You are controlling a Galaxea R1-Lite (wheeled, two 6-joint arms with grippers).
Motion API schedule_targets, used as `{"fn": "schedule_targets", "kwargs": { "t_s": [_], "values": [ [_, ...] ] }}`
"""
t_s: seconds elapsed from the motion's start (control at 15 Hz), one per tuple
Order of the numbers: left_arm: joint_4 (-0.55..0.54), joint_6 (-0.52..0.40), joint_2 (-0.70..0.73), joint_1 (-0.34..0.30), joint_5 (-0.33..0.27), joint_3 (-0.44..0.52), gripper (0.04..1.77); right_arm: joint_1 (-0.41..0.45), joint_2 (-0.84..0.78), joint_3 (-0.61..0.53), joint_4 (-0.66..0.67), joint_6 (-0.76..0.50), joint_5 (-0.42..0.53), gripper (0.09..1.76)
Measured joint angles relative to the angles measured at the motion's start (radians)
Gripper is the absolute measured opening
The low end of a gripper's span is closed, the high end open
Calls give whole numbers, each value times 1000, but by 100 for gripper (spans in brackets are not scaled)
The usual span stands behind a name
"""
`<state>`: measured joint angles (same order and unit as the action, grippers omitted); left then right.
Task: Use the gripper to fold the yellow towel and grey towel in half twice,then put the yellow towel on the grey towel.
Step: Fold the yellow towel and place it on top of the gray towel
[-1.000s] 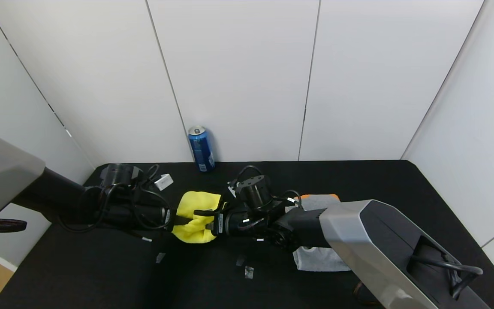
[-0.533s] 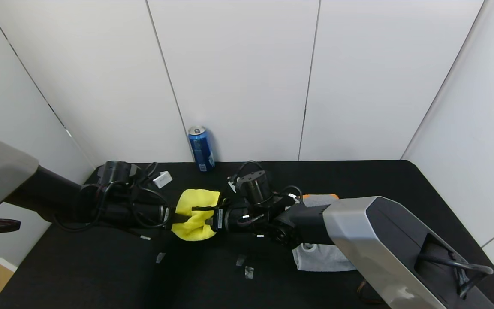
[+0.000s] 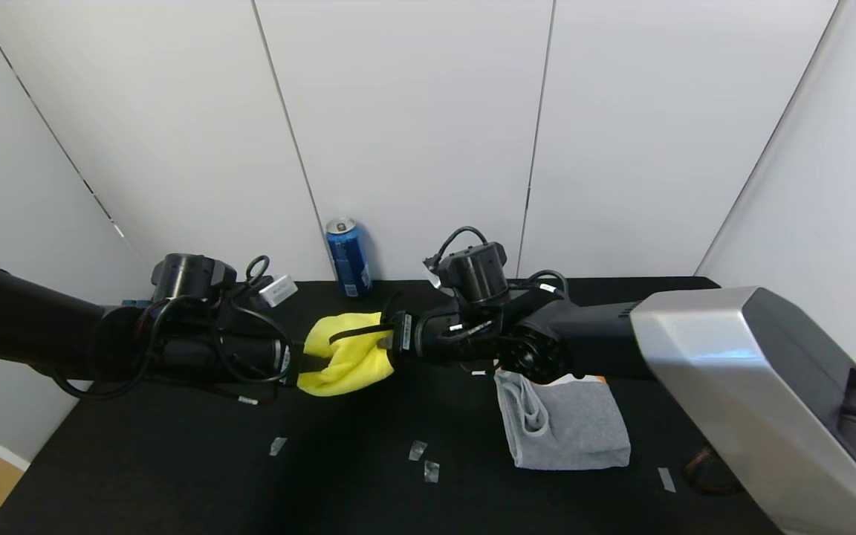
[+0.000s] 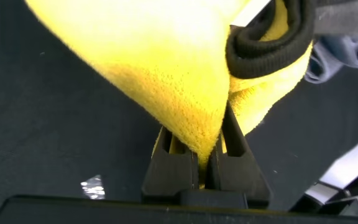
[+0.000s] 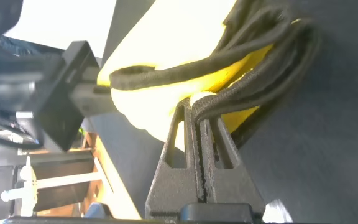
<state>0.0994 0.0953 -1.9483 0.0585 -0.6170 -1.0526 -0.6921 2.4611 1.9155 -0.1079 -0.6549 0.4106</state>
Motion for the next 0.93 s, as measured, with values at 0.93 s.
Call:
{"fn": "schedule_targets", "kwargs": {
  "t_s": [0.93],
  "values": [
    [-85, -93, 168, 323, 206, 8, 18, 18, -384, -413, -9, 24, -4, 13]
  ]
}}
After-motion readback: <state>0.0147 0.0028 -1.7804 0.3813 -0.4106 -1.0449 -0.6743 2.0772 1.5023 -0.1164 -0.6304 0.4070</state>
